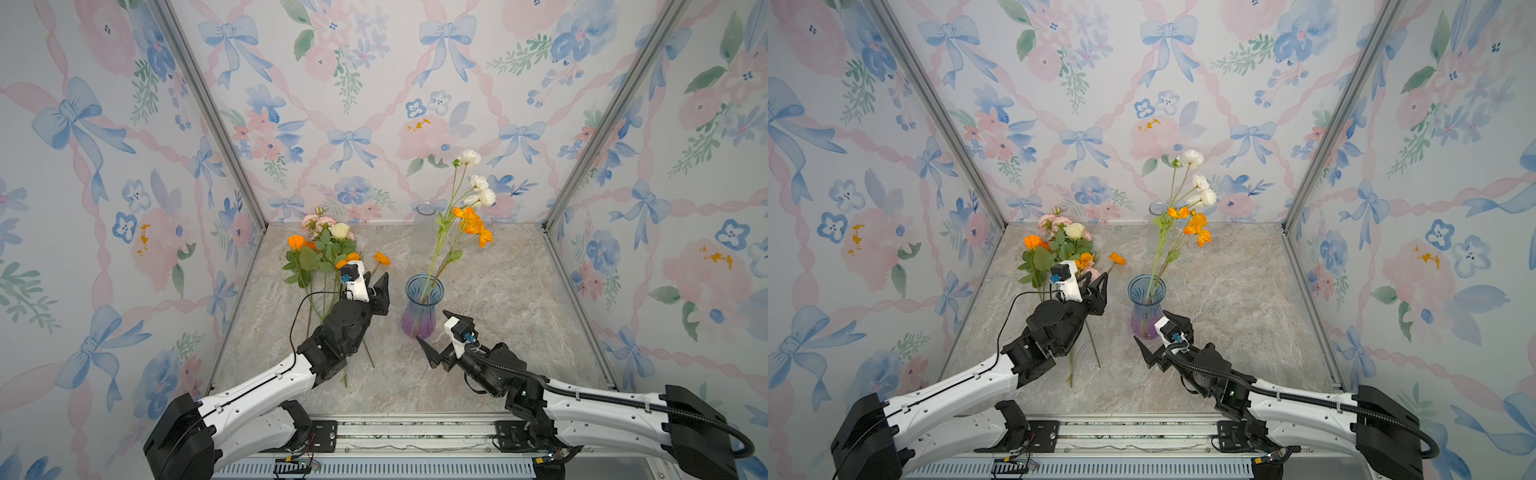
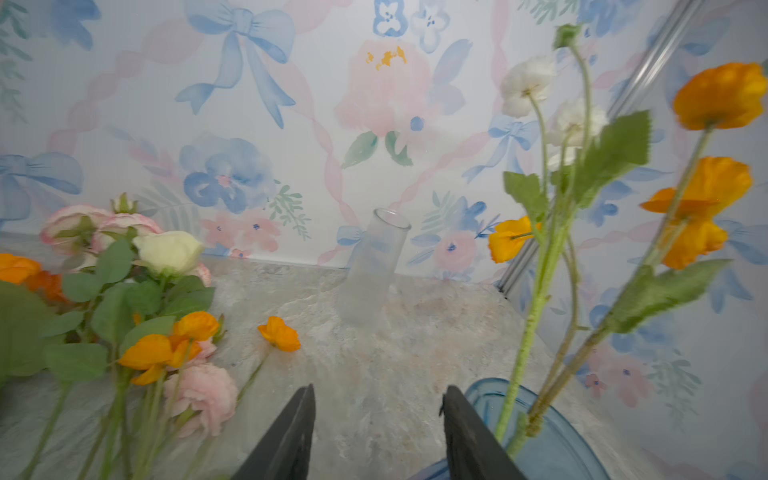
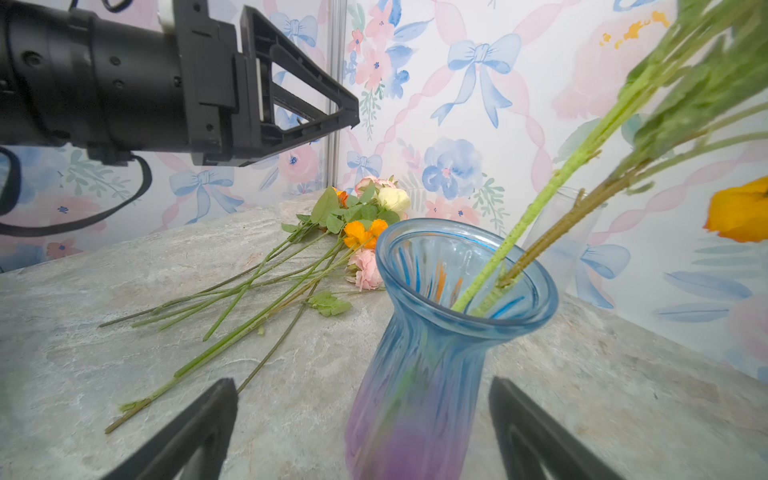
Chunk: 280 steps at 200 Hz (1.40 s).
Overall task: Arrange the flowers into the vase
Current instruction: 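Open the left gripper and move it back down to the flower pile, then grasp a pink carnation stem with the left gripper and lift it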
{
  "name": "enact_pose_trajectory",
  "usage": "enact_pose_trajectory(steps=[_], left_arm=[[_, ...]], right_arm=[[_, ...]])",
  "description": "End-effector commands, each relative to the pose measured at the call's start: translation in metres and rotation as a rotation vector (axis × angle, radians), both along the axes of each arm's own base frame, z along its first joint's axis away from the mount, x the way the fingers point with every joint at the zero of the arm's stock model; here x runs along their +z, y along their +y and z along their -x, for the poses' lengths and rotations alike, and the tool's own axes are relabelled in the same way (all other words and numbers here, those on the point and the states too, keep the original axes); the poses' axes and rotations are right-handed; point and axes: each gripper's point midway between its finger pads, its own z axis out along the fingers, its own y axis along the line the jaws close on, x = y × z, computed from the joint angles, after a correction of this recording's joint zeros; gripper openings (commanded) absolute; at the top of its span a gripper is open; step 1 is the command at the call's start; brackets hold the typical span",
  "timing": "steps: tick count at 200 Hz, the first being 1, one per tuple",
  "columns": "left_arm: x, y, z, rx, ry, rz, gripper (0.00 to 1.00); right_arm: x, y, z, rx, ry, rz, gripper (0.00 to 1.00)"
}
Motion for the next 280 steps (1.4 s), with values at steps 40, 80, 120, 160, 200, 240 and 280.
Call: enact_pose_trajectory(steps=[40,80,120,160,200,240,280], left_arm=[[-0.120,0.084,-0.015,0.141,0.501,-0.087,0.40],[-0.157,0.126,-0.025,0.295,0.610,-0.168,0.33],[-0.170,0.154,-0.048,0.380,0.662,-0.259,0.27],[-0.194,0.160,-0.068,0.358,0.739,-0.283,0.25],[-0.217,0.155,-0.082,0.330,0.795,-0.318,0.21],[-0.232,0.162,-0.087,0.353,0.836,-0.322,0.20],[-0.239,0.163,-0.086,0.338,0.853,-0.328,0.08]], right_arm=[[-0.006,0.055,0.035,0.282,0.026,0.008,0.97],[-0.023,0.083,0.048,0.339,0.024,0.069,0.97],[-0.025,0.091,0.053,0.364,0.028,0.066,0.97],[-0.025,0.089,0.051,0.356,0.025,0.074,0.97],[-0.025,0.090,0.051,0.358,0.028,0.078,0.97],[-0.026,0.090,0.051,0.355,0.026,0.084,0.97],[-0.026,0.089,0.051,0.353,0.027,0.085,0.97]])
